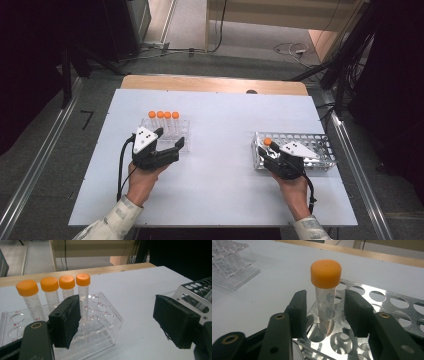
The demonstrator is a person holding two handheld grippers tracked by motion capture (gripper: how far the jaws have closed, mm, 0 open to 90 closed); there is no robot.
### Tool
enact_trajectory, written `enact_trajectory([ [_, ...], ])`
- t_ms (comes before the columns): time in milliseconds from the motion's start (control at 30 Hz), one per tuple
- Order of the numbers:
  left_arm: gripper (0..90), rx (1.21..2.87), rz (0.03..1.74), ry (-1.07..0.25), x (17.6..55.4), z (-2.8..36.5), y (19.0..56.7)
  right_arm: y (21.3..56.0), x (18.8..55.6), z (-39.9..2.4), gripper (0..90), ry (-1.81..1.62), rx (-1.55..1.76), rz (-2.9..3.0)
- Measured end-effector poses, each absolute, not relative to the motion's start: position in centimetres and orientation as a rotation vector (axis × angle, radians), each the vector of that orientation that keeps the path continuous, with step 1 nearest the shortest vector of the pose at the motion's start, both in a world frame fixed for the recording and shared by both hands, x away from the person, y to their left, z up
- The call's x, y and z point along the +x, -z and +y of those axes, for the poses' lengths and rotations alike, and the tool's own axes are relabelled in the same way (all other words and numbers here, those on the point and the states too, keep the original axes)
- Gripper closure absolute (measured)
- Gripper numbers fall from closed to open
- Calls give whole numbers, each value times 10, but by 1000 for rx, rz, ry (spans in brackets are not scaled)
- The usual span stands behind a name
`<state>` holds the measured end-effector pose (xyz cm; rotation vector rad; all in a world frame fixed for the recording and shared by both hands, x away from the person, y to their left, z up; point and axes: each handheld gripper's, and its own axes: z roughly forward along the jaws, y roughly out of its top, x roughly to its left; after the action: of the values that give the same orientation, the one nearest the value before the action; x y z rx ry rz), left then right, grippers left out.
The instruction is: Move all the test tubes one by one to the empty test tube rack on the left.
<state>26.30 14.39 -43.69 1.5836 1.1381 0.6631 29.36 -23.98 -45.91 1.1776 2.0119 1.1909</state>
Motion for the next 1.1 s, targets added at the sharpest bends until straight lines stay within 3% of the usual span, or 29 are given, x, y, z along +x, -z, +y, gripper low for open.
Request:
enact_trajectory([
  [233,219,1595,1122,-652,262,141,437,461,296,-237,709,-1185,1168,1998],
  [767,214,1606,1077,-621,257,131,434,412,271,-246,716,-1334,1061,1900],
  [1100,219,1627,1007,-585,249,115,429,416,259,-217,717,-1380,992,2008],
])
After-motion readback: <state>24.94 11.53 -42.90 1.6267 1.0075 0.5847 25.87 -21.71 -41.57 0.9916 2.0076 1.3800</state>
